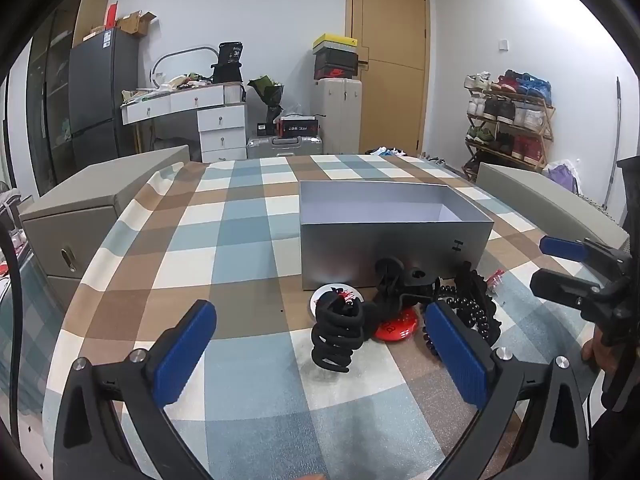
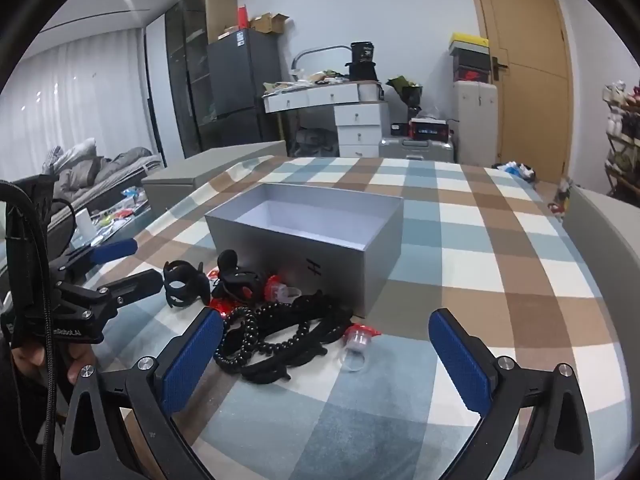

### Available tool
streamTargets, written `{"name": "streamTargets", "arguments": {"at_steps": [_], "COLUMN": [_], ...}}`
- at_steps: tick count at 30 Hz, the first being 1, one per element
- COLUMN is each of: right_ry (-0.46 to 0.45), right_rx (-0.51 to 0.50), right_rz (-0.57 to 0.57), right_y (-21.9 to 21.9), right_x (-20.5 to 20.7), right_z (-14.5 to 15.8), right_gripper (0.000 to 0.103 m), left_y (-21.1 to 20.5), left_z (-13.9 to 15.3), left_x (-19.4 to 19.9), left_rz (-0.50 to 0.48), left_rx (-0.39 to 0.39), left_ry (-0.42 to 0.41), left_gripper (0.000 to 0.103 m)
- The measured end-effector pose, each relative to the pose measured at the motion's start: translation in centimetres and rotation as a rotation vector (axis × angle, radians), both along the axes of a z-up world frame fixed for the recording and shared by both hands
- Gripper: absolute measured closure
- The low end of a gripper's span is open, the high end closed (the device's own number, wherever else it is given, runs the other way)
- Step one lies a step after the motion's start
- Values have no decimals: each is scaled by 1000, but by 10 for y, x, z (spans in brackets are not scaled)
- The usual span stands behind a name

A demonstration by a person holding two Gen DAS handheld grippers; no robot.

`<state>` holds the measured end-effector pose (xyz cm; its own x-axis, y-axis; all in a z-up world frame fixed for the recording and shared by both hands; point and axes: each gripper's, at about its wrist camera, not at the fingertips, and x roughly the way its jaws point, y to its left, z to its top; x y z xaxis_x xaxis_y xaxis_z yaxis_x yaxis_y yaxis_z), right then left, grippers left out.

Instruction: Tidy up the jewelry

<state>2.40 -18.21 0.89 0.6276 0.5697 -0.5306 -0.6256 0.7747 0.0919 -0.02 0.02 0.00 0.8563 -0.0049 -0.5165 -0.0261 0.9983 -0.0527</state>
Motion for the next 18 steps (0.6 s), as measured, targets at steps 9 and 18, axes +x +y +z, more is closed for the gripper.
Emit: {"name": "streamTargets", "arguments": {"at_steps": [9, 18], "right_ry": [42, 35], "right_rx": [123, 116], "right_rz": [18, 29], "right_y": [-14, -12], "right_x": [1, 0], "right_z": [0, -2], "right_gripper": [0, 0], "left_y": [7, 4], "left_z": [-1, -1], "left_x": [0, -3], "left_rz": [-6, -4], "left_rx": [8, 11], "left_ry": [2, 1], "left_gripper": [1, 1]}}
